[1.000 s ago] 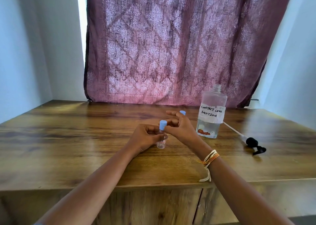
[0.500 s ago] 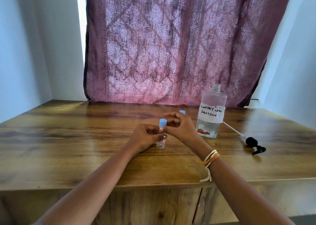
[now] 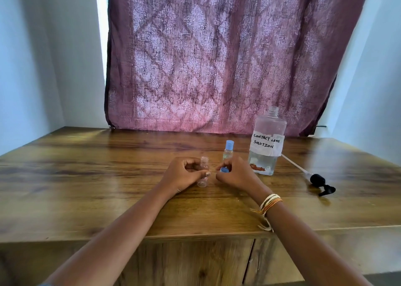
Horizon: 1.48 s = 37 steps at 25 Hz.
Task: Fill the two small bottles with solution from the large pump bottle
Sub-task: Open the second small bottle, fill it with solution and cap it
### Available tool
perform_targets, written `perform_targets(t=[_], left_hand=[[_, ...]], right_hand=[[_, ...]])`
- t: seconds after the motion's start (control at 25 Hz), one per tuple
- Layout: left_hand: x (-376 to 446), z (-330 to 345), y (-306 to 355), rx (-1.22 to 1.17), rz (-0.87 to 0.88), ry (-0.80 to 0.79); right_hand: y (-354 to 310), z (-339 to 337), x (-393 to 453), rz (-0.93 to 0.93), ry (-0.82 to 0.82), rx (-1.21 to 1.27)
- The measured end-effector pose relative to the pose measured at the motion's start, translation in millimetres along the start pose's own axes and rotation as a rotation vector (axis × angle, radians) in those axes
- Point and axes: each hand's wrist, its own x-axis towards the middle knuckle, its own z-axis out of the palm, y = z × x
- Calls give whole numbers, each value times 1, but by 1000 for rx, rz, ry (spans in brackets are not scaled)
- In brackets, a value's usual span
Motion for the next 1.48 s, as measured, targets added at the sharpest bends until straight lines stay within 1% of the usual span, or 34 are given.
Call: perform_targets(t=[0.04, 0.08, 0.24, 0.32, 0.4, 0.56, 0.64, 0.76, 0.84, 0.92, 1.0, 1.12, 1.2, 1.32, 1.48], left_hand=[[0, 0, 1, 14, -2, -6], [0, -1, 1, 18, -3, -9], [-1, -1, 2, -1, -6, -12], [-1, 0, 1, -12, -15, -17], [-1, 0, 1, -36, -23, -7], [-1, 1, 2, -76, 18, 13], [0, -1, 0, -103, 8, 0], [1, -1, -2, -126, -25, -6], [1, 0, -3, -133, -21, 15], [3, 1, -5, -131, -13, 25], [3, 0, -6, -132, 20, 17], [3, 0, -5, -131, 34, 17], [3, 0, -5, -135, 38, 14], [4, 0, -6, -138, 35, 11], [4, 1, -6, -110, 21, 23]], right_hand=[[1, 2, 0, -14, -23, -71], [2, 3, 0, -7, -44, -92], [1, 3, -1, 15, -54, -107], [0, 0, -5, 6, -21, -82], [-1, -6, -8, -3, 77, -45], [-3, -32, -12, 2, 348, 110], [0, -50, -12, -36, 469, 91], [11, -73, -1, -66, 639, -24], [19, -83, 8, -22, 751, -78], [24, -90, 14, 59, 818, -49], [27, -94, 20, 112, 783, 7], [33, -104, 30, 160, 610, 228], [40, -108, 37, 204, 541, 348], [45, -107, 40, 260, 538, 371], [49, -105, 38, 225, 571, 273]])
